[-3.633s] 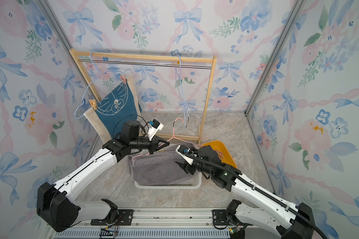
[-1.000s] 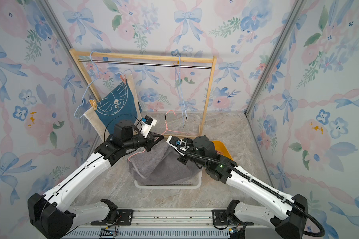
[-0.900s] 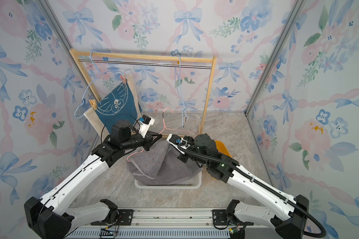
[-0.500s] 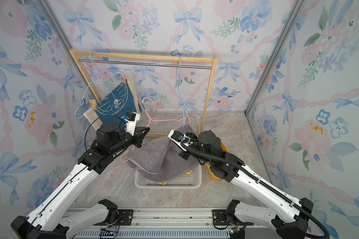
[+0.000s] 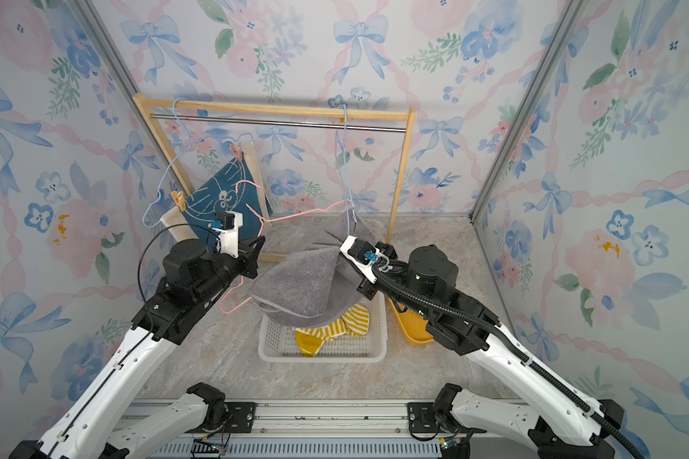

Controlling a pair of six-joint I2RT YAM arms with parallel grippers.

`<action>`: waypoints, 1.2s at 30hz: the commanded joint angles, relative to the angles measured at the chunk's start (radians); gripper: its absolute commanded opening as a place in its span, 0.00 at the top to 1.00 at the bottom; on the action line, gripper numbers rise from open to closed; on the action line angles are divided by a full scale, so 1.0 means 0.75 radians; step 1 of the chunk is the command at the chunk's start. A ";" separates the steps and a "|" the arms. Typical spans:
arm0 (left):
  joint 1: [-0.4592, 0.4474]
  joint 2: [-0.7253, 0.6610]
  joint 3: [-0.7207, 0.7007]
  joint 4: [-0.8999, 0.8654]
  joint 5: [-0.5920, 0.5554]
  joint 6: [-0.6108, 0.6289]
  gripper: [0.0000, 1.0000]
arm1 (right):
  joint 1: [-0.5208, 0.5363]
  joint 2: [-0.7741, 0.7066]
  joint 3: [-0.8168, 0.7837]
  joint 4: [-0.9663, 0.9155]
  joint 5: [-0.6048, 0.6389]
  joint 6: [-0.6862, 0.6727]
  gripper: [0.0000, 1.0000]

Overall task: Remove the clothespins securing towels to the hanger
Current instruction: Remove the towel from the hanger.

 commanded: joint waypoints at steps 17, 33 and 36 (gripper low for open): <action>0.103 -0.001 -0.057 0.058 -0.342 -0.038 1.00 | -0.035 0.378 0.856 -0.508 0.042 0.034 1.00; 0.251 -0.019 -0.126 0.065 -0.409 -0.109 1.00 | -0.221 0.472 1.217 -0.658 -0.124 0.225 1.00; 0.273 -0.018 -0.138 0.069 -0.386 -0.119 1.00 | -0.276 0.469 1.238 -0.639 -0.195 0.279 1.00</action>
